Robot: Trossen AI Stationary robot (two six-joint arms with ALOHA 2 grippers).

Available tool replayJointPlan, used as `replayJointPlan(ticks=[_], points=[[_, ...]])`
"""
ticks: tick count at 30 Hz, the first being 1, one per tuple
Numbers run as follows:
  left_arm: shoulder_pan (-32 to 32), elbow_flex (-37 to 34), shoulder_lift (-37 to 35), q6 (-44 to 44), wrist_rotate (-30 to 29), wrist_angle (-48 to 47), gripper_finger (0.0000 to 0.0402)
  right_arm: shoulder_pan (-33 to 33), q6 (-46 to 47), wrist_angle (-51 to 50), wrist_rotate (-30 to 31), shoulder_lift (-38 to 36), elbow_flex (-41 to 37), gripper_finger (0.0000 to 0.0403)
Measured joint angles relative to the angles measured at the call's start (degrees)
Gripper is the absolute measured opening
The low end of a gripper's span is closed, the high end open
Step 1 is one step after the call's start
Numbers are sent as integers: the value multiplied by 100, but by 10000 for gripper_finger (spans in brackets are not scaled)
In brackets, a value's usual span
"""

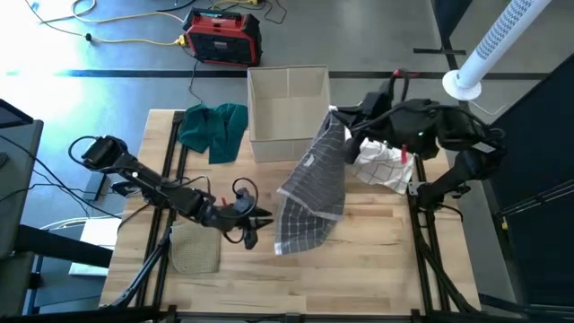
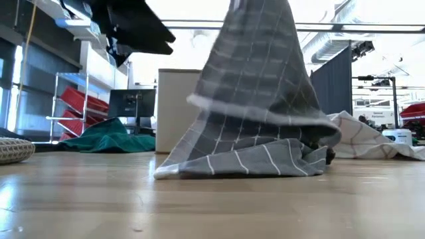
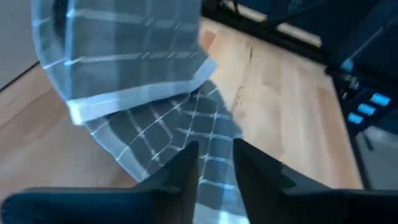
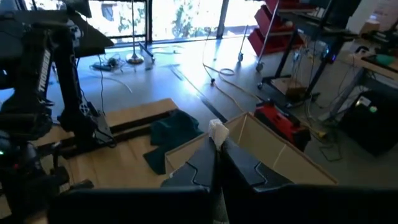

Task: Fold towel
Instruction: Fold the gray patterned kitchen towel

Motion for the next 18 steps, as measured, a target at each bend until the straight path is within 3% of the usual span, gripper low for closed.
replayJointPlan(ticks=[6, 9, 11, 15, 18], points=[[-134, 0, 51, -41, -873, -161, 176, -69, 177, -100, -48, 6, -286, 0], [49, 0, 257, 503, -1253, -99, 187, -69, 206, 1, -218, 4, -295, 0], [283, 0, 428, 610, -1085, 108, 189, -63, 224, 101, -374, 1, -295, 0], [715, 0, 804, 787, -193, 606, 187, -21, 206, 203, -534, -5, -295, 0], [893, 0, 975, 1201, -187, 835, 186, -21, 195, 191, -564, -5, -295, 0]])
